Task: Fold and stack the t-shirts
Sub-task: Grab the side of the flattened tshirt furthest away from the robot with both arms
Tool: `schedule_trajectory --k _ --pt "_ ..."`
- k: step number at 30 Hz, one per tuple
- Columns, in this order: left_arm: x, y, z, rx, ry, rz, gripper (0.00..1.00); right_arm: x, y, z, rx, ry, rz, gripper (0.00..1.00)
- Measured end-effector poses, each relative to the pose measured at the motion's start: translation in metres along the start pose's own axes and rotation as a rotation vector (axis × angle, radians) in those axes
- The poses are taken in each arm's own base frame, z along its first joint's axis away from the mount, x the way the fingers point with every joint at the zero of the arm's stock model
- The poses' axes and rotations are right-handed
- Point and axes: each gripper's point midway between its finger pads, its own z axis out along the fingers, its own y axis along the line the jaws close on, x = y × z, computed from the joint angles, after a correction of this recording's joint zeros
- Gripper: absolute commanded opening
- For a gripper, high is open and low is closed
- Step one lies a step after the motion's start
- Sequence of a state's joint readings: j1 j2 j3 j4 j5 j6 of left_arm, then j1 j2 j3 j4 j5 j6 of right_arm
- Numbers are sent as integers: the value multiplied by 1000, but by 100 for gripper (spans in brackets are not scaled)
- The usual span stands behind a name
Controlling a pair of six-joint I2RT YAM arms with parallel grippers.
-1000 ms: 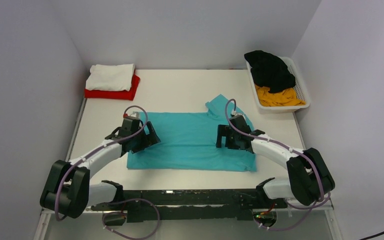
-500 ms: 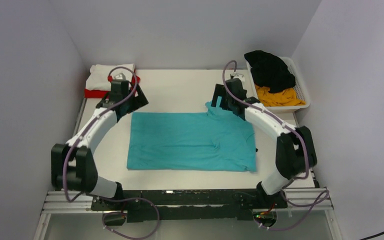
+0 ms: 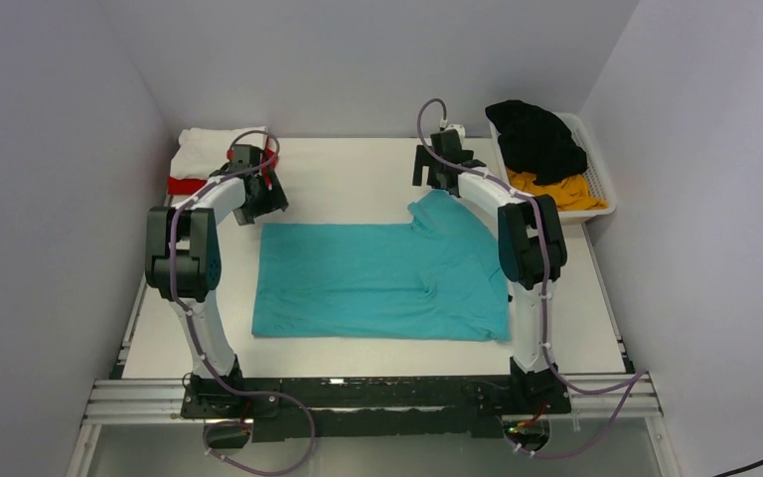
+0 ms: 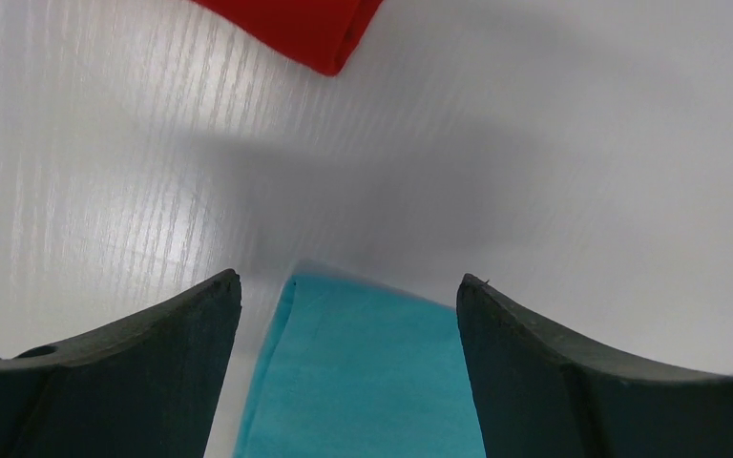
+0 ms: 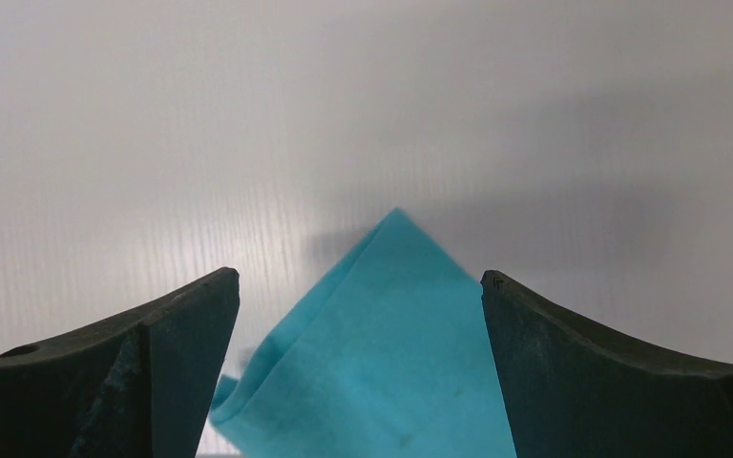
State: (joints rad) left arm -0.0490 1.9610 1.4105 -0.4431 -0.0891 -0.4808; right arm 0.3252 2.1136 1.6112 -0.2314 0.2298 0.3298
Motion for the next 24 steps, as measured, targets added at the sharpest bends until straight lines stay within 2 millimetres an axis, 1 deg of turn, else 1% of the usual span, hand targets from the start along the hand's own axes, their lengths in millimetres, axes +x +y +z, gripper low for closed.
schedule_trajectory --k 2,4,7,9,11,12,15,18,19,20,21,24 --pt "8 3 3 -6 22 0 80 0 -2 11 6 5 -12 100" --pt "15 6 5 -12 37 -2 74 1 -3 17 9 8 -24 100" --pt "27 10 8 -21 66 -4 63 3 -4 19 11 13 -39 100" --pt "29 10 8 -21 69 -9 56 2 -4 19 10 10 -46 100" --pt "30 11 8 -24 70 -8 53 2 -4 19 10 11 -51 100" --pt "31 12 9 -25 73 -8 50 2 -4 19 10 12 -54 100" --pt "32 13 9 -26 71 -10 36 2 -3 19 6 12 -60 100" --pt "33 14 9 -25 73 -18 19 3 -3 19 2 15 -66 100" --pt "34 14 9 -23 70 -22 12 3 -2 19 -1 15 -67 100" --pt "36 14 8 -18 72 -26 2 3 -2 19 -1 15 -67 100" --pt "38 14 7 -13 74 -30 0 3 -2 19 -2 17 -70 100" --pt "44 12 4 3 86 -32 0 4 -2 22 -3 22 -76 100"
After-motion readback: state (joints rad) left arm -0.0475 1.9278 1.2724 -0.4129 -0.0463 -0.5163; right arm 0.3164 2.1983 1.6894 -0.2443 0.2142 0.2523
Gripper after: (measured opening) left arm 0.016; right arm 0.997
